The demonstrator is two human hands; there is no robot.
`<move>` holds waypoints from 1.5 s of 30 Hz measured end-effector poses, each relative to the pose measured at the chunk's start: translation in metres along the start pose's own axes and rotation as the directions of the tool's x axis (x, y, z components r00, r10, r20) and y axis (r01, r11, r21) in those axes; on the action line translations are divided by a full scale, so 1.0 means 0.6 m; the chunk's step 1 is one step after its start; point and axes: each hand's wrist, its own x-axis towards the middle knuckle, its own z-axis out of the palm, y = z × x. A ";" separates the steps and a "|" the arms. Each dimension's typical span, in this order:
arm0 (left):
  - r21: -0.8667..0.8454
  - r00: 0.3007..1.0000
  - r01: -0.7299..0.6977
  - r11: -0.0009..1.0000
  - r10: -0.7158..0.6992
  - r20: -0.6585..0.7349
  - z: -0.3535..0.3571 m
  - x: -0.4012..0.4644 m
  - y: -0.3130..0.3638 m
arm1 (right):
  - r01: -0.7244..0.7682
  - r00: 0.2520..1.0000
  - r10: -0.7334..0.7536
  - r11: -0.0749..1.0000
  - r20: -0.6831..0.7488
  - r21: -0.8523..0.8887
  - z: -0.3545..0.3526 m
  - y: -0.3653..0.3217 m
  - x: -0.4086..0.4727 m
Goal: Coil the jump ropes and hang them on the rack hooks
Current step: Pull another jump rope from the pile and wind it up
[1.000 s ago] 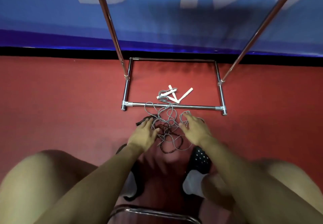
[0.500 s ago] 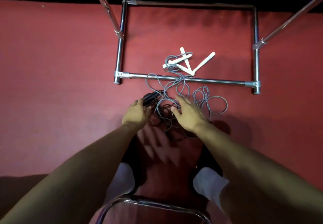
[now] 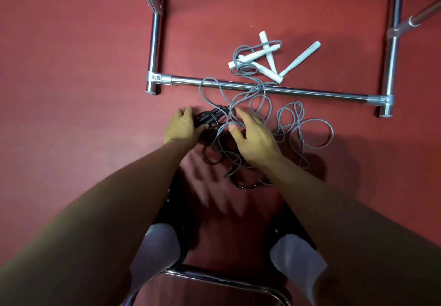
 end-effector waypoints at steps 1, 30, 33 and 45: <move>0.013 0.999 -0.021 1.000 0.021 0.025 0.001 0.000 0.000 | -0.002 1.000 0.002 1.000 -0.003 0.006 0.001 0.002 -0.002; -0.184 0.899 -0.431 0.883 0.402 -0.175 -0.303 -0.315 0.130 | 0.022 0.997 0.014 0.879 -0.072 0.477 -0.211 -0.277 -0.190; -0.160 0.822 -0.555 0.816 0.509 -0.256 -0.342 -0.378 0.167 | 0.016 0.994 0.046 0.849 -0.103 0.528 -0.263 -0.332 -0.247; 0.130 0.566 -0.766 0.629 0.757 -0.328 -0.435 -0.590 0.256 | 0.304 0.919 0.006 0.624 -0.393 0.720 -0.401 -0.447 -0.445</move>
